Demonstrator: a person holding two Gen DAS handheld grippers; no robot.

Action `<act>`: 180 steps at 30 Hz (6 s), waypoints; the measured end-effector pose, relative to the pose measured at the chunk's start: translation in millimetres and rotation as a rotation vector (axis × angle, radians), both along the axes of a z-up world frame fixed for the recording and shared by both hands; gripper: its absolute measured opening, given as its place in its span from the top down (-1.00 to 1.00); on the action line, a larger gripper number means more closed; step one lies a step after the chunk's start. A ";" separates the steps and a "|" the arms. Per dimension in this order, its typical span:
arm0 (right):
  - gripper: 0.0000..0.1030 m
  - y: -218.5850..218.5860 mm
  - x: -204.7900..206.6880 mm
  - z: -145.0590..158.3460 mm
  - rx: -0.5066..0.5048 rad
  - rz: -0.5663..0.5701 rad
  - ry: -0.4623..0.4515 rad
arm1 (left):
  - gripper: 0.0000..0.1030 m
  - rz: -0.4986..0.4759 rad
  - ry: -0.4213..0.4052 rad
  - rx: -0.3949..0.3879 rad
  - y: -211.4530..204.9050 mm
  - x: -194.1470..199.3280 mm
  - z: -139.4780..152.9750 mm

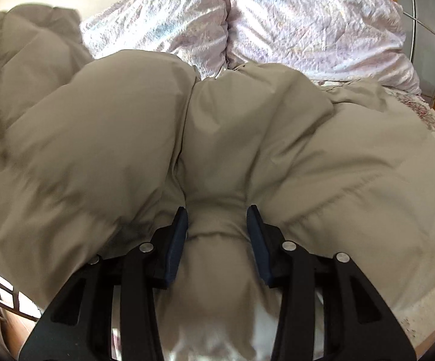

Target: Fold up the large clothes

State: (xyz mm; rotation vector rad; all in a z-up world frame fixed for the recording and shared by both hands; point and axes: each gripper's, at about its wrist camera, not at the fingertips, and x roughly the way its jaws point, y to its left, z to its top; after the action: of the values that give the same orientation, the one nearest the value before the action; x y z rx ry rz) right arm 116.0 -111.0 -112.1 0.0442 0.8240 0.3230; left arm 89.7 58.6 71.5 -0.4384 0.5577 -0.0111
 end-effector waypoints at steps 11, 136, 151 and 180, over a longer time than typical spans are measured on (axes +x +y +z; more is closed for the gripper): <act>0.16 -28.5 -23.8 -4.6 0.073 -0.012 -0.060 | 0.43 -0.207 -0.045 -0.040 -67.1 13.8 11.8; 0.49 -96.3 28.6 89.1 0.022 -0.084 -0.062 | -0.64 -0.450 0.131 0.269 -165.8 64.4 -67.5; 0.56 -124.3 27.5 34.3 0.075 -0.122 -0.033 | -0.69 -0.514 0.116 0.331 -191.1 64.2 -80.8; 0.60 -128.9 31.6 21.0 0.067 -0.146 -0.025 | -0.74 -0.445 0.139 0.380 -184.0 66.9 -86.5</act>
State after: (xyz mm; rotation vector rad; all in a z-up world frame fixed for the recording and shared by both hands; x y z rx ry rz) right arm 147.6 -239.9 -91.1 0.1624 0.7804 0.2130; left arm 156.6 -125.4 -15.0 0.0622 0.7678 -0.2985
